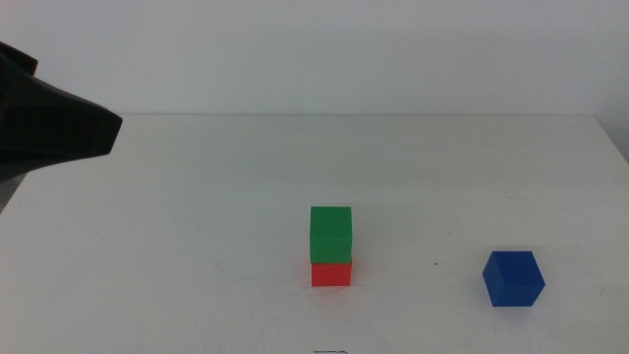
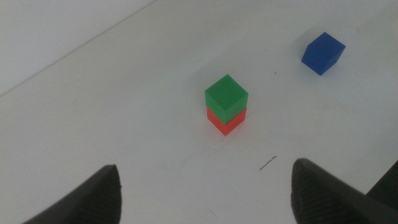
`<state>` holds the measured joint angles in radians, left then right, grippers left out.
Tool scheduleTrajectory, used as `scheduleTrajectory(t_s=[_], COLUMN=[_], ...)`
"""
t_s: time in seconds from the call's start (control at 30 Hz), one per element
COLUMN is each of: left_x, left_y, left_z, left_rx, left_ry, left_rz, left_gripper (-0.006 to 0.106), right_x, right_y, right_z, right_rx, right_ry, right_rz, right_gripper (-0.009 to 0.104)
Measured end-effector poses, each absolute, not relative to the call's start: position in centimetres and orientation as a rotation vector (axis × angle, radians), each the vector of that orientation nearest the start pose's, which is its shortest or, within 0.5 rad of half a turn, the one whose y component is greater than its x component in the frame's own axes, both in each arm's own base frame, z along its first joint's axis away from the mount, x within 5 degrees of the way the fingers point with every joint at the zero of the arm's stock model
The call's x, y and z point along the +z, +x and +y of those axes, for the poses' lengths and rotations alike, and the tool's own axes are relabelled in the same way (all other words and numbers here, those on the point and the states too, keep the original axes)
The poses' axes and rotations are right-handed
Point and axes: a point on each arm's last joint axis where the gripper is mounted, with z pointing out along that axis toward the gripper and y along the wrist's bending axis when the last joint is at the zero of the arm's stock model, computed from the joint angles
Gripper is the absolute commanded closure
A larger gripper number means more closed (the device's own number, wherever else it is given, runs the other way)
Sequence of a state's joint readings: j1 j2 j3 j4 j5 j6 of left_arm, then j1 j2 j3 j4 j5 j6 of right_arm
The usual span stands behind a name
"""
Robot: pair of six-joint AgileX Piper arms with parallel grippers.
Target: Stack red cubes first, then green, then blue cubes in a specific spot.
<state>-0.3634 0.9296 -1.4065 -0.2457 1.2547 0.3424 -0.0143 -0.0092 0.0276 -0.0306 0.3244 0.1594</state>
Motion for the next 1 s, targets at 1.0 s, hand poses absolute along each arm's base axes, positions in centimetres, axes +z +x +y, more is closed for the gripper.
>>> scheduleTrajectory(t_s=[1.0], left_x=[46.9], left_y=[11.5], left_z=[-6.6], left_rx=[-0.316], left_ry=[0.813], left_rz=[2.098], left_gripper=[0.007], right_x=[34.2], right_y=[12.5], right_z=[0.6], right_rx=[0.046], right_ry=[0.074], right_rz=[2.333], right_gripper=[0.024])
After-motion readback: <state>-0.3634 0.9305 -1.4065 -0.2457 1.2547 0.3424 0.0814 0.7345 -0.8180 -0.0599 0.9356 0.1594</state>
